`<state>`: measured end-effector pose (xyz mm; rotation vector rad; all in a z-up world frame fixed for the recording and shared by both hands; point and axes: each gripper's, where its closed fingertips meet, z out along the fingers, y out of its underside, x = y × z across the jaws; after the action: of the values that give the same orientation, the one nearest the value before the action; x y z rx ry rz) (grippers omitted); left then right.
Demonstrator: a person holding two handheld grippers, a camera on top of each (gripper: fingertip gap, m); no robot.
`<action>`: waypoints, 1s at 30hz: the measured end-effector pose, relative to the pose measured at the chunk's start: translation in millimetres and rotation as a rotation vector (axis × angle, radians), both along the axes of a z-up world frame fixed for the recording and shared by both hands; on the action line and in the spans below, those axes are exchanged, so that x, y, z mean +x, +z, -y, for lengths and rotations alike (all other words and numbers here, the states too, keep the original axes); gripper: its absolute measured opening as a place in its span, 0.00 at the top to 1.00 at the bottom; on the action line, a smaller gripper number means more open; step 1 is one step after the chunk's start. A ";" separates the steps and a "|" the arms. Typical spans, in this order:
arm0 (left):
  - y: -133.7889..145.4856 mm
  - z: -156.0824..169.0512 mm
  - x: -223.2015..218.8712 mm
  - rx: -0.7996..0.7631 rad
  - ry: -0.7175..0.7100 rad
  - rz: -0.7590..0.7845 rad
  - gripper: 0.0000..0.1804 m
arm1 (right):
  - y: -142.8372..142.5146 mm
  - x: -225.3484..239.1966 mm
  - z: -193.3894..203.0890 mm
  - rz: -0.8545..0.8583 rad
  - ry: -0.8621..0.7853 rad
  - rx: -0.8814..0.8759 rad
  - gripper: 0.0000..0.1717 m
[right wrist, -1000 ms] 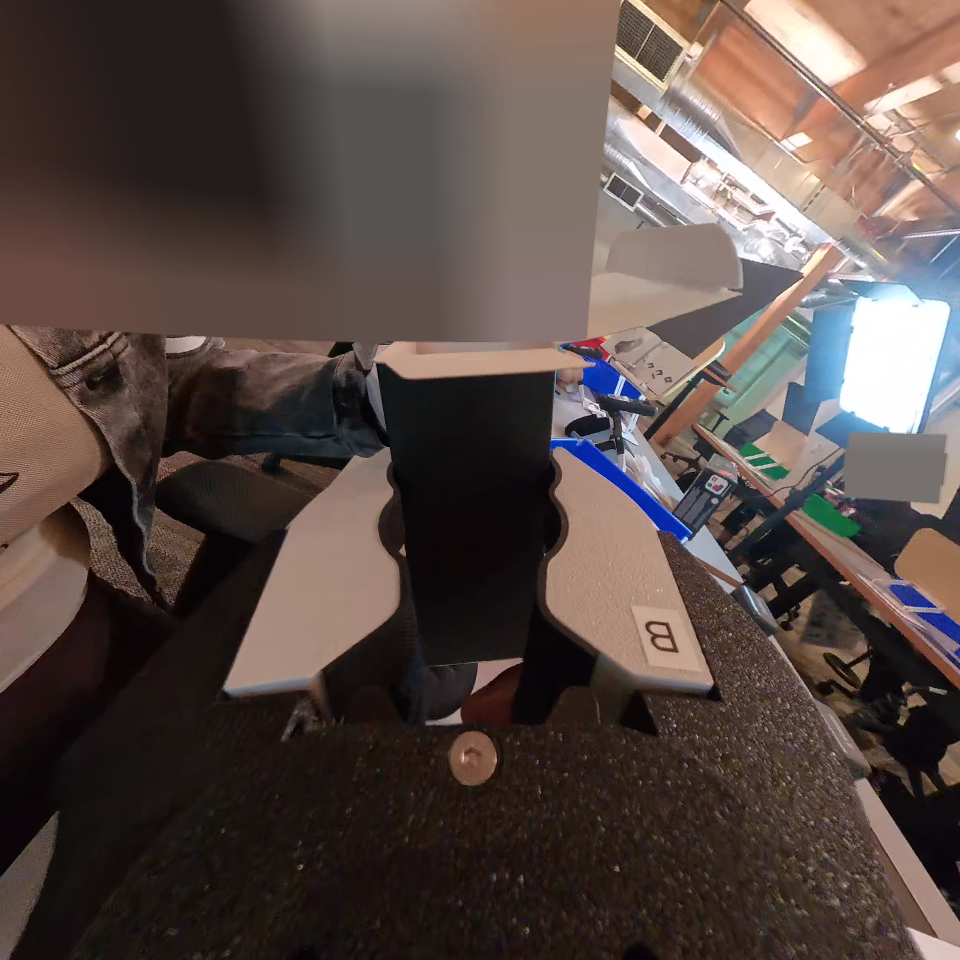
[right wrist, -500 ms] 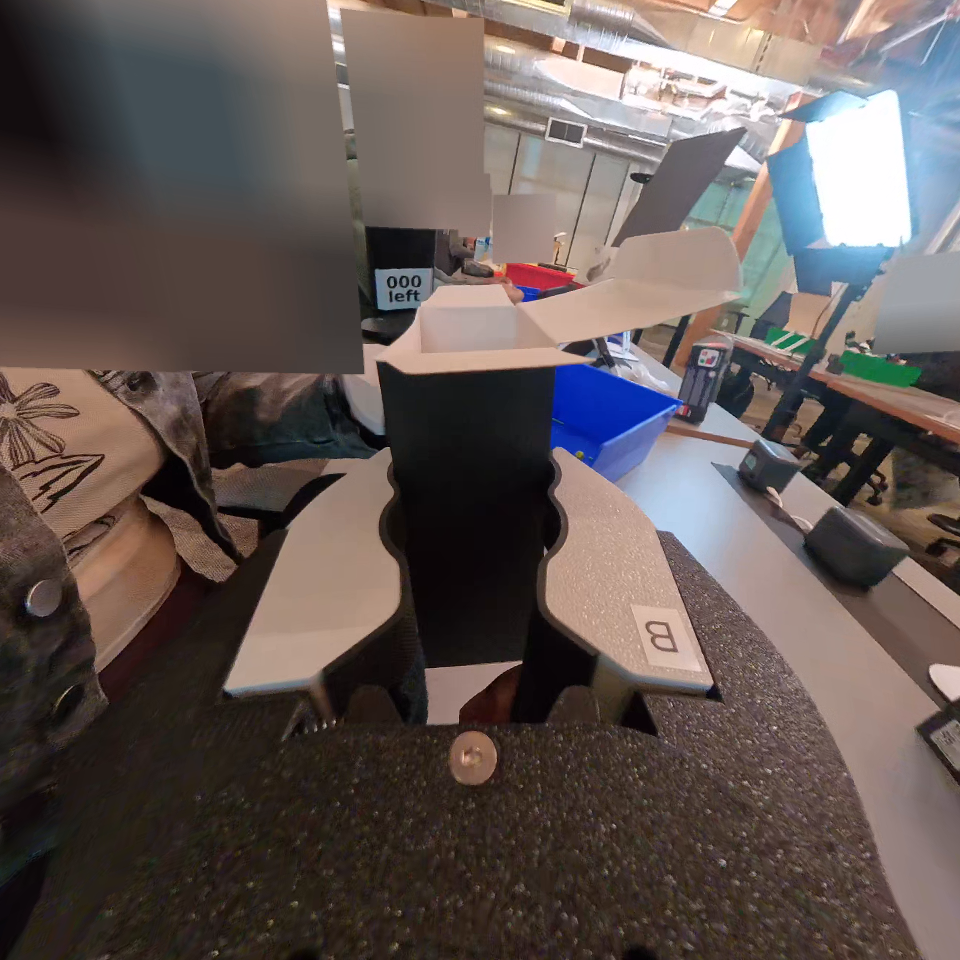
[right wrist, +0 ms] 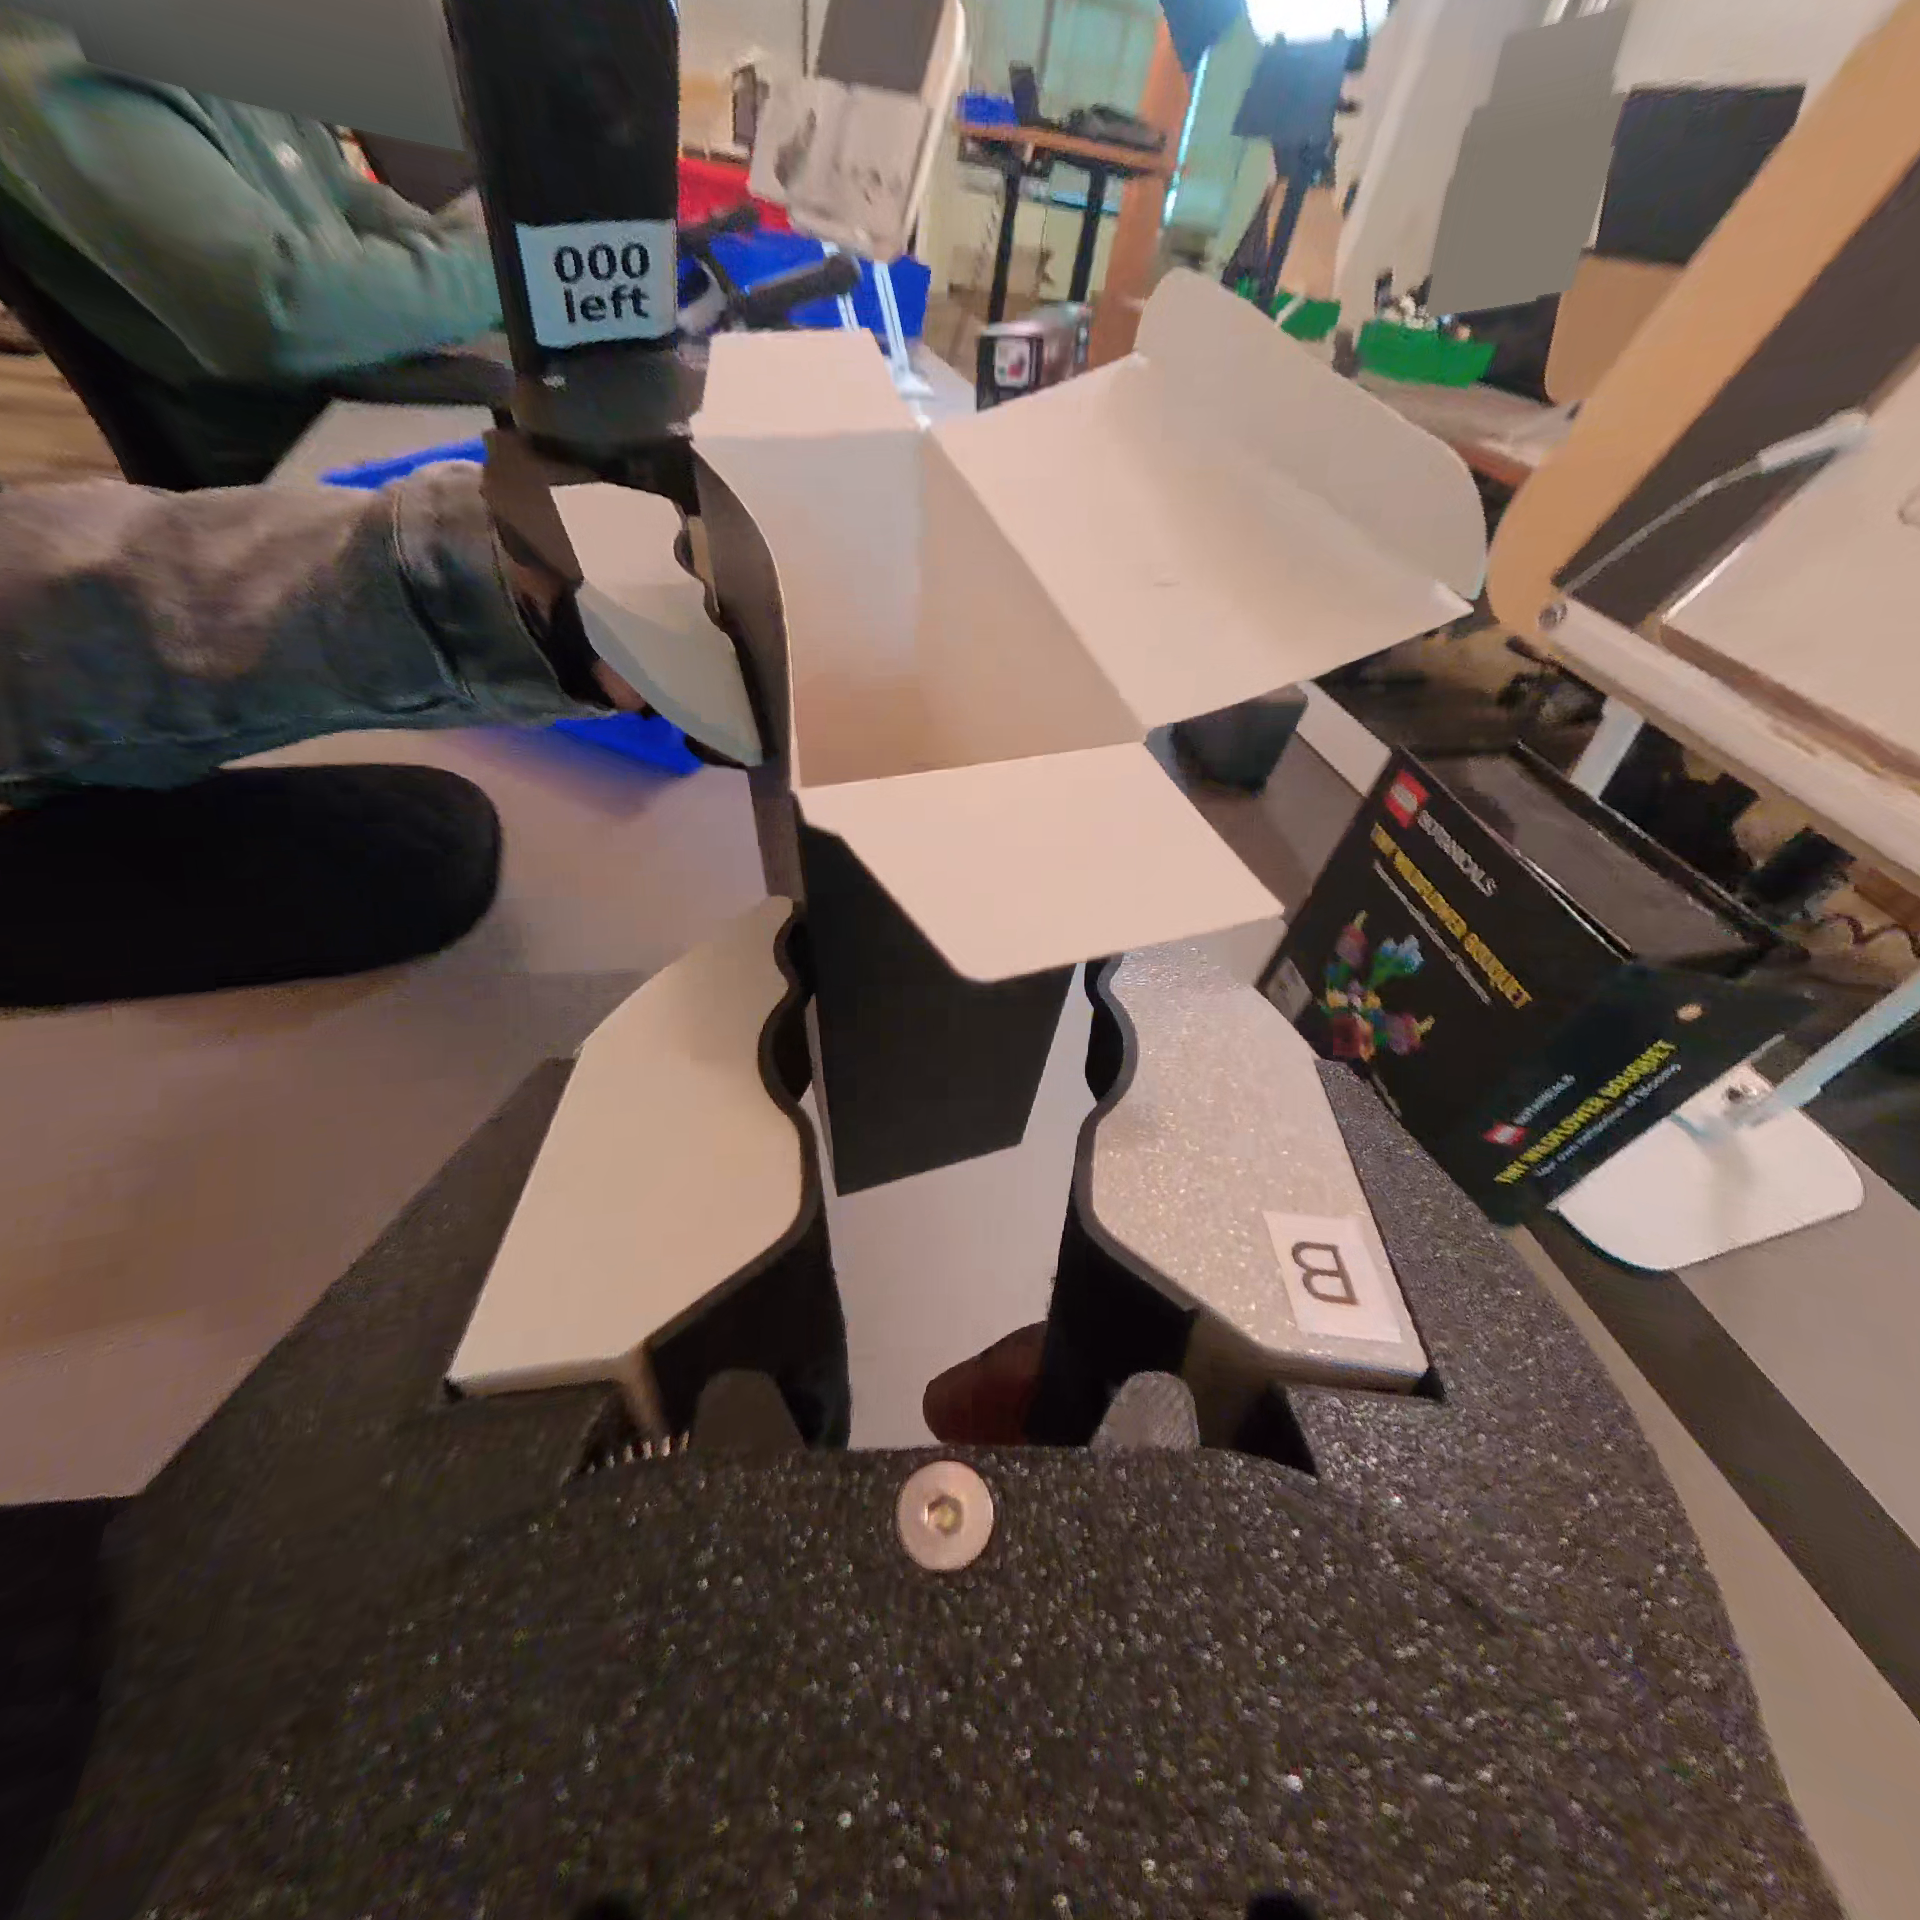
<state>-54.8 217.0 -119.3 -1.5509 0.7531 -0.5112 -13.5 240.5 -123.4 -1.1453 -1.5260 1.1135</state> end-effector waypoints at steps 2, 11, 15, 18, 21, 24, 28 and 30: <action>-6.5 -9.7 -4.9 -0.016 -0.050 0.039 0.71 | -8.7 -7.8 -15.5 0.013 0.026 -0.017 0.69; -9.3 -35.6 1.6 0.056 -0.145 0.188 0.72 | -23.8 -14.1 -40.3 0.027 0.138 -0.079 0.61; -20.2 -51.6 13.0 -0.012 -0.073 0.169 0.70 | -26.0 0.1 -44.3 0.008 0.136 -0.004 0.69; -35.8 -50.2 3.4 -0.081 0.076 0.013 0.55 | -20.2 26.3 -75.9 0.094 0.092 0.039 0.70; -38.0 -22.7 7.4 -0.037 0.089 -0.112 0.55 | -25.7 61.7 -124.3 0.357 0.032 0.161 0.69; -44.9 5.9 17.8 -0.042 0.048 -0.191 0.55 | -38.6 87.0 -169.0 0.648 -0.014 0.289 0.69; -50.3 31.6 21.5 -0.035 0.063 -0.246 0.55 | -54.2 92.5 -206.9 0.935 -0.004 0.412 0.70; -45.9 42.3 23.4 -0.023 0.057 -0.227 0.55 | -59.7 81.5 -220.6 0.998 0.011 0.437 0.70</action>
<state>-31.4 174.7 -165.2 -1.6653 0.8745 -0.3053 68.0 461.2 -183.0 -1.4453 -2.3587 0.1104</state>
